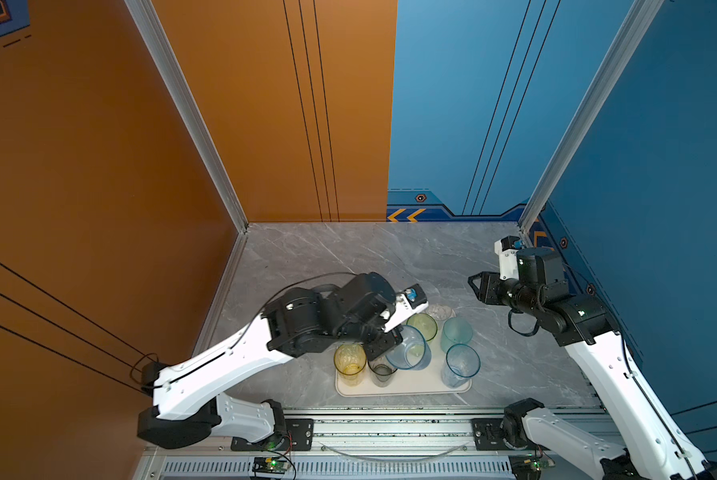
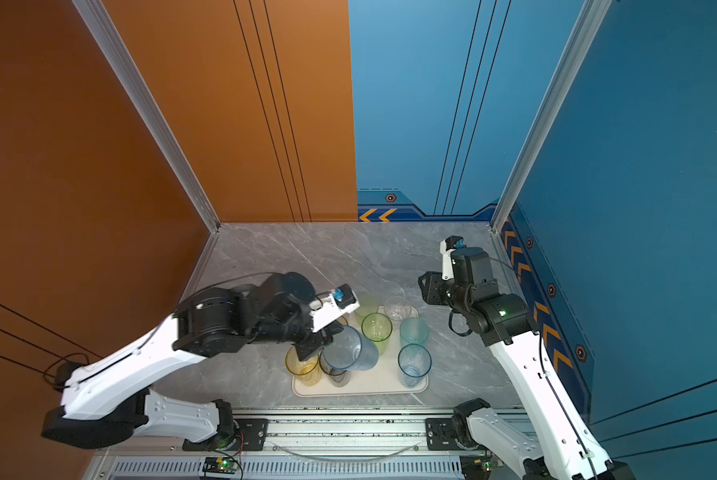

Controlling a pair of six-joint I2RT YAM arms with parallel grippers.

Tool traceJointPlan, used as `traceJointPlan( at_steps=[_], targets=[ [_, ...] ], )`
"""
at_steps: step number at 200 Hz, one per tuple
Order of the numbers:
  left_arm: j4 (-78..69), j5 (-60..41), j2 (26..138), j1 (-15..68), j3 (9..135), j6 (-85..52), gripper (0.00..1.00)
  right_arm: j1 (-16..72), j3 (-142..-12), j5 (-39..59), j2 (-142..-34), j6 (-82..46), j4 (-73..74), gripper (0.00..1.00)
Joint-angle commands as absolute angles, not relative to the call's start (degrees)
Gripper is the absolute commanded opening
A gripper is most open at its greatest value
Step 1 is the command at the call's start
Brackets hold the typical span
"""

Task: Place the glasses into the tray
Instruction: 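Lift the frosted blue glass with the left gripper and swing it over the tray, then lower the frosted blue glass onto the tray beside the light-blue glass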

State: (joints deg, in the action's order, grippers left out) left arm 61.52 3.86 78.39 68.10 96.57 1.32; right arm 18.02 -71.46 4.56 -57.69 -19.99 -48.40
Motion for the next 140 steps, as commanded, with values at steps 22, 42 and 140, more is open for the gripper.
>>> traceJointPlan(
  at_steps=[22, 42, 140],
  targets=[
    [62.88, 3.15, 86.07, 70.17, 100.05, 3.76, 0.03, 18.81, -73.65, 5.1, -59.12, -20.9, -47.66, 0.48],
    [62.8, 2.6, 89.49, 70.26, 100.02, 3.96, 0.02, 18.81, -73.41, 5.25, -59.38, -20.72, -47.3, 0.49],
    [54.99, 2.71, 96.33, 68.72, 94.32, 3.6, 0.01, 18.9, -72.82, 5.7, -59.68, -19.86, -46.75, 0.49]
  ],
)
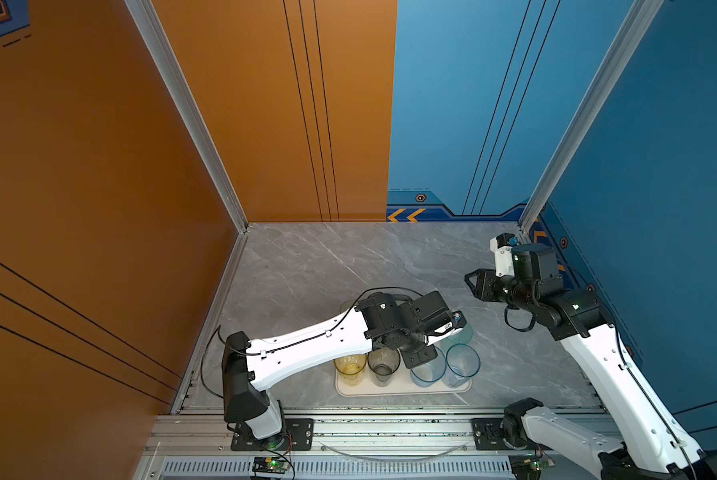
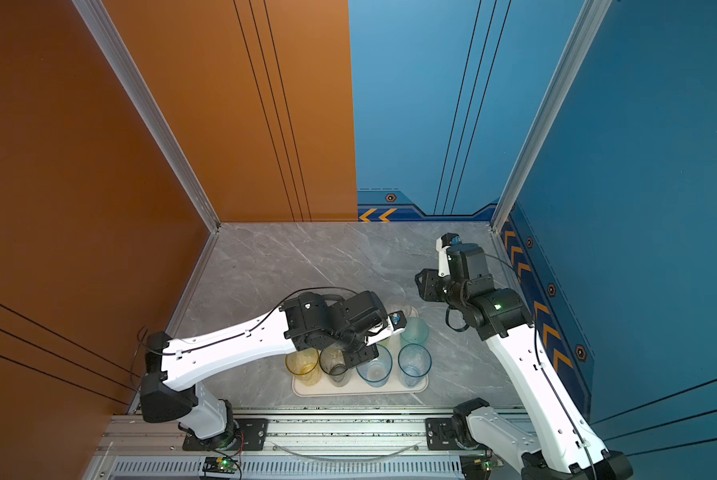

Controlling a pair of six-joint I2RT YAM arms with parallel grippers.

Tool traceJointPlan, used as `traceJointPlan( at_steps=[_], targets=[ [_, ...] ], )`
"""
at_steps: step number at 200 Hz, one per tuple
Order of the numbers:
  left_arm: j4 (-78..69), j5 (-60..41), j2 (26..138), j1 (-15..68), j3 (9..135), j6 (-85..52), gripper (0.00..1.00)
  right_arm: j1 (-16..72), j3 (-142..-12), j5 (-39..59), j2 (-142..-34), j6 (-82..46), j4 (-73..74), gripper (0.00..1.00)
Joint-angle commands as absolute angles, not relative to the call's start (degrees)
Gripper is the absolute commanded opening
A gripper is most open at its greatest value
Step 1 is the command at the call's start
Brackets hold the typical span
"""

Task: Place the glasses into the tray
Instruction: 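Lower the frosted blue glass onto the tray beside the light-blue glass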

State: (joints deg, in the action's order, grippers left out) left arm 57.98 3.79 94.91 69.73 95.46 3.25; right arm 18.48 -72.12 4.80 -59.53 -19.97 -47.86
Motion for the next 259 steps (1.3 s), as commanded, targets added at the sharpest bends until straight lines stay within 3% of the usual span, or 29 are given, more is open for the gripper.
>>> traceJointPlan(
  at_steps=[1, 175, 259],
  targets=[
    [55.0, 2.72, 96.42, 68.64, 94.31, 3.6, 0.01, 18.9, -72.8, 5.66, -59.63, -19.86, -46.71, 0.49],
    [53.2, -0.79, 104.37, 63.62, 93.65, 5.01, 0.01, 18.81, -71.27, 6.16, -63.41, -18.78, -45.35, 0.49],
    [53.26, -0.79, 104.15, 62.9, 92.9, 4.66, 0.12, 18.62, -70.94, 6.5, -64.18, -18.68, -45.03, 0.49]
  ],
)
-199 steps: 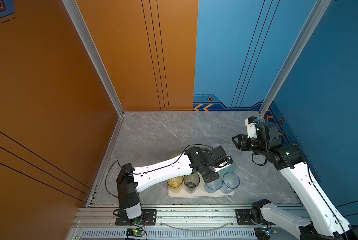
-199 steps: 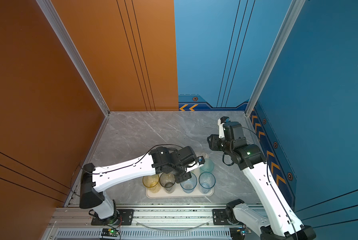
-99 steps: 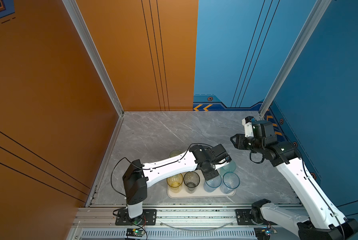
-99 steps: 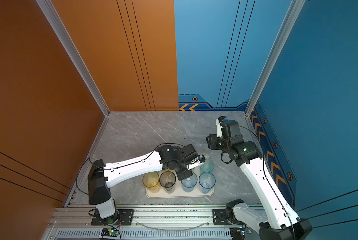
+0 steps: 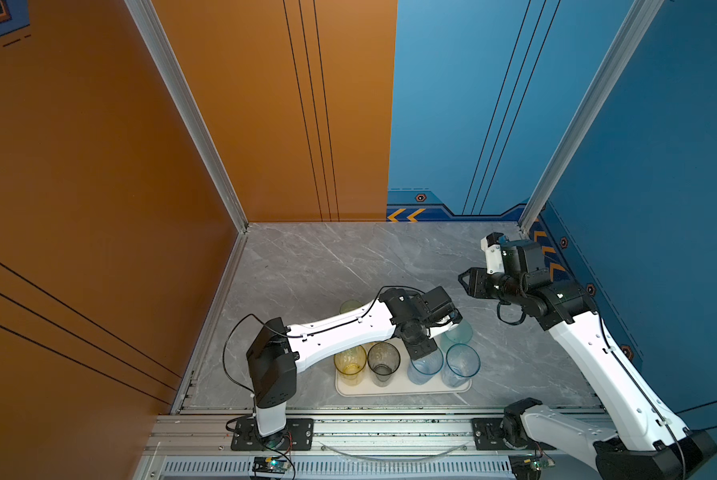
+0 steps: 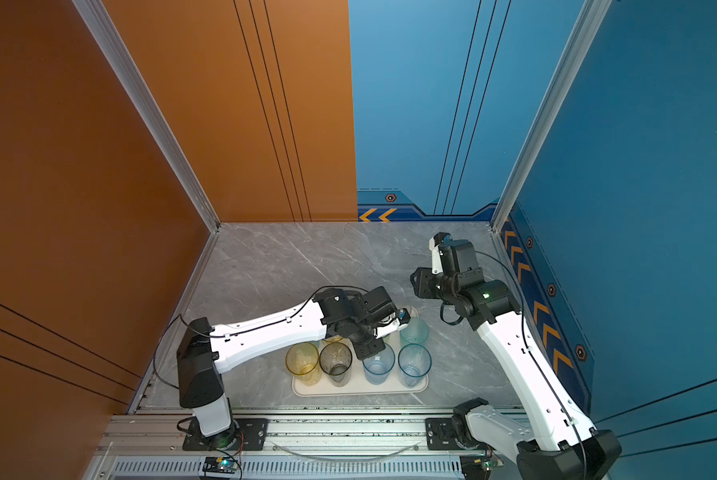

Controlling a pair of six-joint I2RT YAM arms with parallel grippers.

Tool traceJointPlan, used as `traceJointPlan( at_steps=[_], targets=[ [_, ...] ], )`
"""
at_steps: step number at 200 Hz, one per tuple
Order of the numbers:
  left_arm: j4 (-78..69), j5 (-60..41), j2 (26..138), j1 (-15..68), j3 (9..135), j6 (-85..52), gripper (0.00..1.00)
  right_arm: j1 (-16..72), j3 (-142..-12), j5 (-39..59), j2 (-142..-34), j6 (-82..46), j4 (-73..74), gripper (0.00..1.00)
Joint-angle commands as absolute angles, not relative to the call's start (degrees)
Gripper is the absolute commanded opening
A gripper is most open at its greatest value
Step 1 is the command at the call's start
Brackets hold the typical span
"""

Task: Place the glasses into the tray
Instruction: 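Lower the frosted blue glass onto the tray beside the light-blue glass, then open the left gripper and raise it away from the tray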

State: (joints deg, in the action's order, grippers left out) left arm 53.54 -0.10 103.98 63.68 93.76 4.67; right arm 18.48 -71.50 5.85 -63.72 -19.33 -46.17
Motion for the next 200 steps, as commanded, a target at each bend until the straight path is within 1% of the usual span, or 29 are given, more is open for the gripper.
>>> traceJointPlan(
  at_steps=[1, 52, 119, 156, 200],
  targets=[
    [53.22, -0.79, 104.15, 62.87, 92.9, 4.66, 0.12, 18.63, -70.93, 6.5, -64.17, -18.65, -45.06, 0.49],
    [53.31, -2.23, 103.37, 62.71, 92.37, 4.57, 0.18, 18.63, -71.28, 6.5, -64.36, -18.74, -45.08, 0.49],
    [53.44, -4.71, 100.46, 62.57, 91.17, 3.78, 0.18, 18.63, -71.41, 6.86, -64.51, -18.72, -45.05, 0.49],
    [53.44, -3.57, 98.47, 62.0, 91.14, 3.6, 0.2, 18.63, -71.36, 7.08, -64.77, -18.76, -45.07, 0.5],
    [53.35, -1.84, 95.62, 60.11, 92.02, 3.6, 0.2, 18.63, -70.95, 6.59, -64.47, -18.72, -45.03, 0.52]
  ],
)
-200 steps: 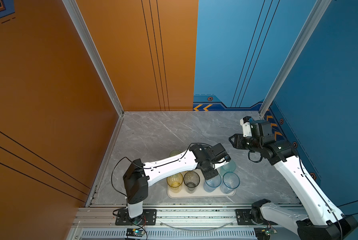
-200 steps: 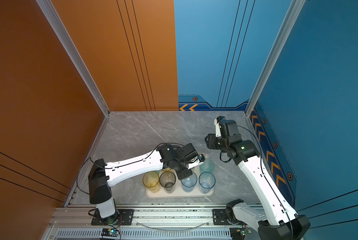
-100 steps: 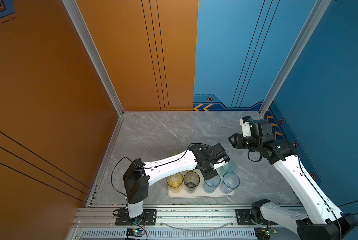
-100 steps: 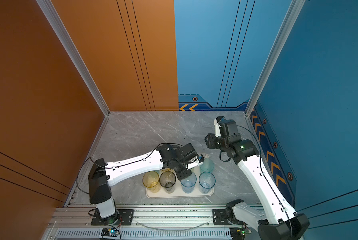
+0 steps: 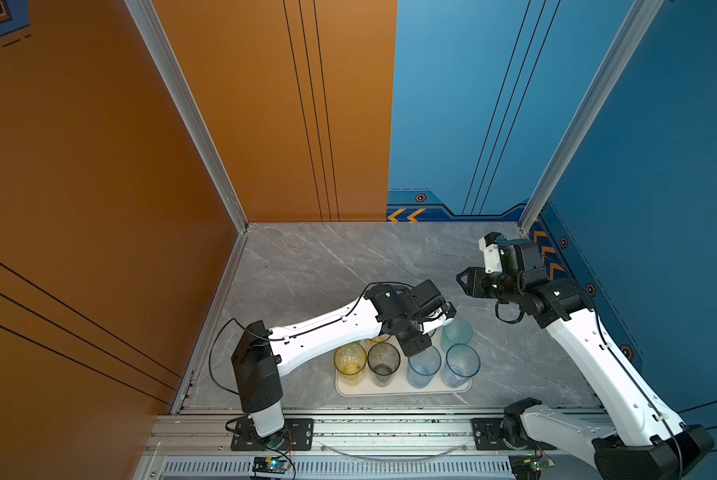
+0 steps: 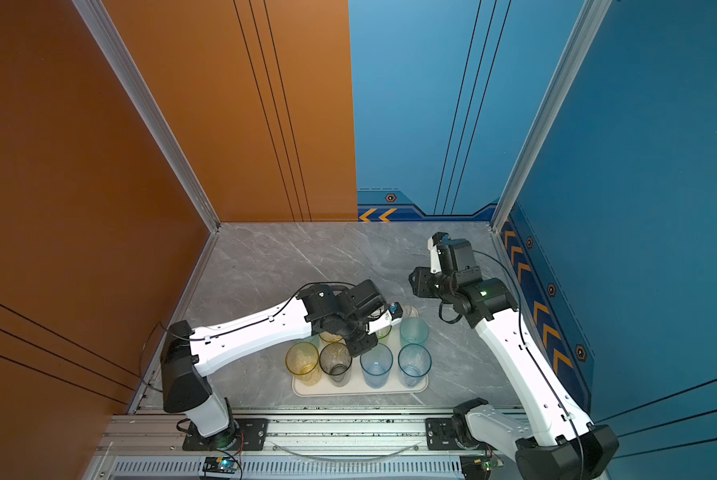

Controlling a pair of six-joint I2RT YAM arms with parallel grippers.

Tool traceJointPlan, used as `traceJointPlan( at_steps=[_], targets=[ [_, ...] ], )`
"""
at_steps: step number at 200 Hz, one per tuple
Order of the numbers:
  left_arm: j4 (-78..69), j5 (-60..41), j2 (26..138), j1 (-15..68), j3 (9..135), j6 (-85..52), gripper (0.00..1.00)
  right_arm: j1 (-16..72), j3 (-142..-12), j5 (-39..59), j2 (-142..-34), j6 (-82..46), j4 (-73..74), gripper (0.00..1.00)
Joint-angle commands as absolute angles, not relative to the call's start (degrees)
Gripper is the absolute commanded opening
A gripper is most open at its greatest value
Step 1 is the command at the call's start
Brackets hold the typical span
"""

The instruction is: Place the glasses into the tray

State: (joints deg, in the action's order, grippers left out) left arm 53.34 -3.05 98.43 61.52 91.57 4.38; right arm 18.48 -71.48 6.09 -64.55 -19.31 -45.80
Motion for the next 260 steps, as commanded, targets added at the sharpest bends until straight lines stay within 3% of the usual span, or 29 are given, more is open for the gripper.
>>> traceJointPlan(
  at_steps=[1, 78, 159, 189, 260],
  targets=[
    [53.39, -1.8, 95.58, 59.94, 92.02, 3.6, 0.2, 18.63, -70.89, 6.59, -64.49, -18.72, -45.06, 0.52],
    [46.68, -1.56, 84.66, 48.89, 84.35, 0.39, 0.21, 17.92, -68.84, 5.29, -63.73, -18.55, -44.9, 0.52],
    [18.06, -5.49, 66.66, 22.91, 55.88, -6.84, 0.23, 15.22, -62.75, 4.42, -61.21, -17.76, -42.37, 0.52],
    [3.36, -2.91, 60.69, 14.54, 43.85, -10.76, 0.31, 13.73, -59.0, 3.54, -60.05, -17.28, -39.23, 0.53],
    [-15.43, 2.46, 67.54, 1.67, 31.1, -13.08, 0.37, 5.79, -47.69, 3.05, -61.42, -16.17, -25.96, 0.55]
  ],
)
